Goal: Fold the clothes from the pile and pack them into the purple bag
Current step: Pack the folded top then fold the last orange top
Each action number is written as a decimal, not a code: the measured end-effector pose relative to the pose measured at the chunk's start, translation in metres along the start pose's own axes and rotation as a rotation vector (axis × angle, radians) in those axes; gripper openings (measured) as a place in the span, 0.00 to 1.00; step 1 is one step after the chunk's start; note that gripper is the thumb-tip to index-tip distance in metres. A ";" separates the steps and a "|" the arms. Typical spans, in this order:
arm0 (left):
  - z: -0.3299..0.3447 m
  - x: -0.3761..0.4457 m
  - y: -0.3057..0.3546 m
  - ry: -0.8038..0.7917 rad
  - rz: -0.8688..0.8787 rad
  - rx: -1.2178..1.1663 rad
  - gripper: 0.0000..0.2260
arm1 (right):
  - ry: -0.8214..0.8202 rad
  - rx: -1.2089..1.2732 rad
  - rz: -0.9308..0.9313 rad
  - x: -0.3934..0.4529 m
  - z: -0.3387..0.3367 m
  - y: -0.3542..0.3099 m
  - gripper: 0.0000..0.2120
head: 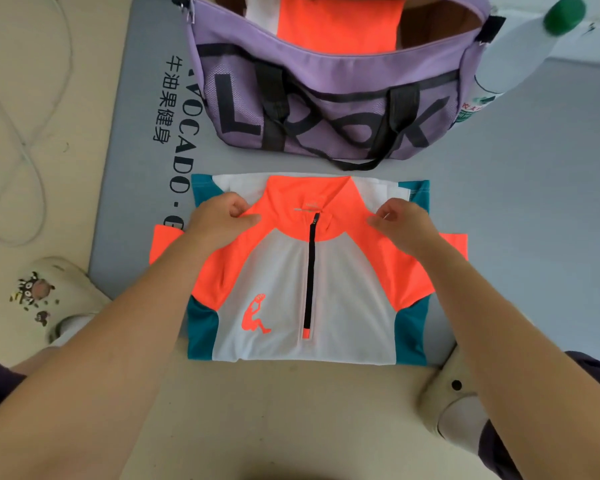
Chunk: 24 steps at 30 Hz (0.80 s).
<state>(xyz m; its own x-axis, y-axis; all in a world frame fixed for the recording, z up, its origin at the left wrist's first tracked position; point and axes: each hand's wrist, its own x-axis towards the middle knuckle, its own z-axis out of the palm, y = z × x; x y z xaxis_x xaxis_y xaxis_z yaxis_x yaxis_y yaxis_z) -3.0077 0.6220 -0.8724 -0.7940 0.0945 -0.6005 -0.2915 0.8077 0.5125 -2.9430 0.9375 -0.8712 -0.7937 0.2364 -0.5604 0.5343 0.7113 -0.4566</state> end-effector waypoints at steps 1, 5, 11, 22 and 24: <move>0.002 0.003 -0.001 0.001 -0.001 0.061 0.10 | -0.018 -0.047 0.029 0.003 0.003 0.002 0.08; 0.007 0.007 -0.004 0.199 0.110 0.228 0.07 | 0.066 -0.142 0.016 0.007 0.007 0.005 0.08; 0.055 -0.023 0.014 0.322 0.609 0.512 0.16 | 0.019 -0.145 -0.050 -0.002 0.004 0.025 0.16; 0.110 -0.038 0.019 -0.029 0.402 0.719 0.50 | -0.100 -0.767 0.218 -0.016 -0.061 0.084 0.12; 0.111 -0.038 0.022 -0.035 0.379 0.722 0.51 | -0.119 -0.669 0.242 -0.021 -0.062 0.091 0.13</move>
<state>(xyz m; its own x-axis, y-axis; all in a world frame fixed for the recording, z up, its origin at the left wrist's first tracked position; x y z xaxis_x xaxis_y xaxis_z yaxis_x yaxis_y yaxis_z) -2.9250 0.7006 -0.9066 -0.7492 0.4450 -0.4905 0.4189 0.8921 0.1695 -2.8952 1.0383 -0.8583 -0.6186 0.3920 -0.6809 0.3686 0.9102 0.1890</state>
